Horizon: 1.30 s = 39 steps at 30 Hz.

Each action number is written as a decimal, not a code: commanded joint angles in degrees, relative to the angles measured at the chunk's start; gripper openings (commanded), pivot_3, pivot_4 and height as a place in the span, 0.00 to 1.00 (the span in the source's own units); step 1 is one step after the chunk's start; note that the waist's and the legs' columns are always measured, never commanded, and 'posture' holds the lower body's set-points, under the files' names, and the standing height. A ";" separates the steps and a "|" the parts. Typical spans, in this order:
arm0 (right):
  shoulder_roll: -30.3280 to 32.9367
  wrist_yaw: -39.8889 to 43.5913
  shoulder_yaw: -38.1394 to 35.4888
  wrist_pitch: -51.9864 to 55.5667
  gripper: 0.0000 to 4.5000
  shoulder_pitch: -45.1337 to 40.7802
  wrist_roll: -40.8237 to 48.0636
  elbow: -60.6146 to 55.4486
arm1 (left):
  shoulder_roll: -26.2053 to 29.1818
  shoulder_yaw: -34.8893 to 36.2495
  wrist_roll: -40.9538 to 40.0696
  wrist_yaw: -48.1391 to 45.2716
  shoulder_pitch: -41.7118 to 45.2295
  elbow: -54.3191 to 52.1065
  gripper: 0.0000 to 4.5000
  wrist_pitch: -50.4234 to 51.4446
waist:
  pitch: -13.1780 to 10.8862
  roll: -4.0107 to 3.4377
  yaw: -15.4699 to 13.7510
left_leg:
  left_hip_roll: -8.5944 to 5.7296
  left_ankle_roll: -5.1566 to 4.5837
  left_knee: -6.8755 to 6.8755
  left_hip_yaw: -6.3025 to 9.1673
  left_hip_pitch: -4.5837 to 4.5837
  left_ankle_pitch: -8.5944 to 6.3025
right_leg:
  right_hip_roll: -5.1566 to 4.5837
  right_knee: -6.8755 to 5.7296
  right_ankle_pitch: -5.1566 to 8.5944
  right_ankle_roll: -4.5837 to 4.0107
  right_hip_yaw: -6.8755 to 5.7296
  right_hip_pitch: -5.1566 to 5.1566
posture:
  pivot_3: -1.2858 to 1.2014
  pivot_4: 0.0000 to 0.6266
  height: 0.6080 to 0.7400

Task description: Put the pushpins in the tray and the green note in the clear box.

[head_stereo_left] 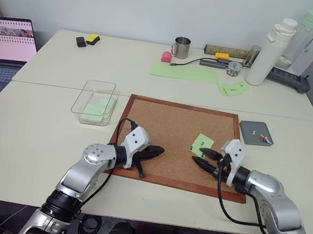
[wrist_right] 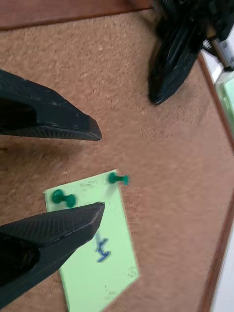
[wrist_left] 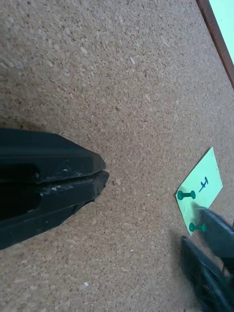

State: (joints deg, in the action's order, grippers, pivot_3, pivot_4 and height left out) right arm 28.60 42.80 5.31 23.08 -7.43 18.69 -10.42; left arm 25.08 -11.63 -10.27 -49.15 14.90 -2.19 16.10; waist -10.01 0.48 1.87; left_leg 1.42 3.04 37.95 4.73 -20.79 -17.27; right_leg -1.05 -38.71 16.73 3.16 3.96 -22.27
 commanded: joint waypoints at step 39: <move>-0.68 -3.65 -11.88 3.93 0.02 -1.37 10.14 -7.64 | -0.15 -1.35 0.59 0.62 -2.29 -0.39 0.00 0.49 | -0.01 0.01 -0.04 | 0.00 0.00 0.01 0.02 -0.02 0.00 | 0.00 0.02 0.00 0.00 -0.02 0.01 | 0.52 0.24 1.00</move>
State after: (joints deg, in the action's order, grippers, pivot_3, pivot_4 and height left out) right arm 28.14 40.25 -4.01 26.17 -7.91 26.73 -16.66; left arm 24.86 -11.79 -10.28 -48.21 13.44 -3.66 15.92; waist -10.02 0.49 1.83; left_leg 1.42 3.04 37.96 4.74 -20.82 -17.27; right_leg -1.06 -38.69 16.74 3.16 3.94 -22.26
